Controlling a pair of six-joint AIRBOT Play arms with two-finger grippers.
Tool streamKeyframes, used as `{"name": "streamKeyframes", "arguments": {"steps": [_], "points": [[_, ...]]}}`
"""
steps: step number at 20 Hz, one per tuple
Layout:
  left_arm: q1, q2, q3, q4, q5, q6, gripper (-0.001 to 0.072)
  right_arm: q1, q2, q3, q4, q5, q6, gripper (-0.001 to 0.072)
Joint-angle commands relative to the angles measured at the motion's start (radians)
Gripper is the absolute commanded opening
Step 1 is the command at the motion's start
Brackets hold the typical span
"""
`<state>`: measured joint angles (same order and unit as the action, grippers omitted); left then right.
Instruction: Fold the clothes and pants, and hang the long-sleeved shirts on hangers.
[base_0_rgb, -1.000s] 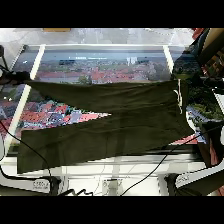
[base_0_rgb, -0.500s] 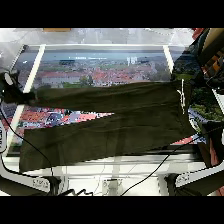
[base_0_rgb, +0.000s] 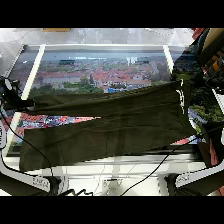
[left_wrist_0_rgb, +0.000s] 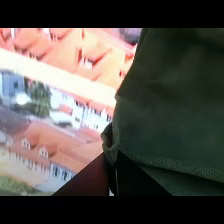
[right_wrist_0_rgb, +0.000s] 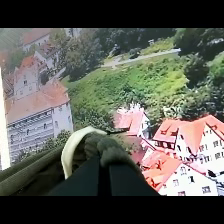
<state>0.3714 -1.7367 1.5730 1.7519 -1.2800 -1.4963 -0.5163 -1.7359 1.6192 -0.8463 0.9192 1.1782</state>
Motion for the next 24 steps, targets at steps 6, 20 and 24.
{"name": "streamKeyframes", "arguments": {"steps": [6,20,24], "points": [[-0.001,-0.002,-0.003,0.011,-0.016,-0.022,0.0018,0.016,0.001,0.000,-0.034,-0.028,-0.002,0.0034],[-0.024,0.093,0.000,0.150,0.056,-0.007,0.0399,-0.012,0.047,0.050,-0.122,0.039,-0.011,0.0484],[-0.029,0.238,0.000,-0.007,0.206,0.007,0.0018,-0.064,0.132,0.104,-0.212,0.175,-0.008,0.0432]]}}
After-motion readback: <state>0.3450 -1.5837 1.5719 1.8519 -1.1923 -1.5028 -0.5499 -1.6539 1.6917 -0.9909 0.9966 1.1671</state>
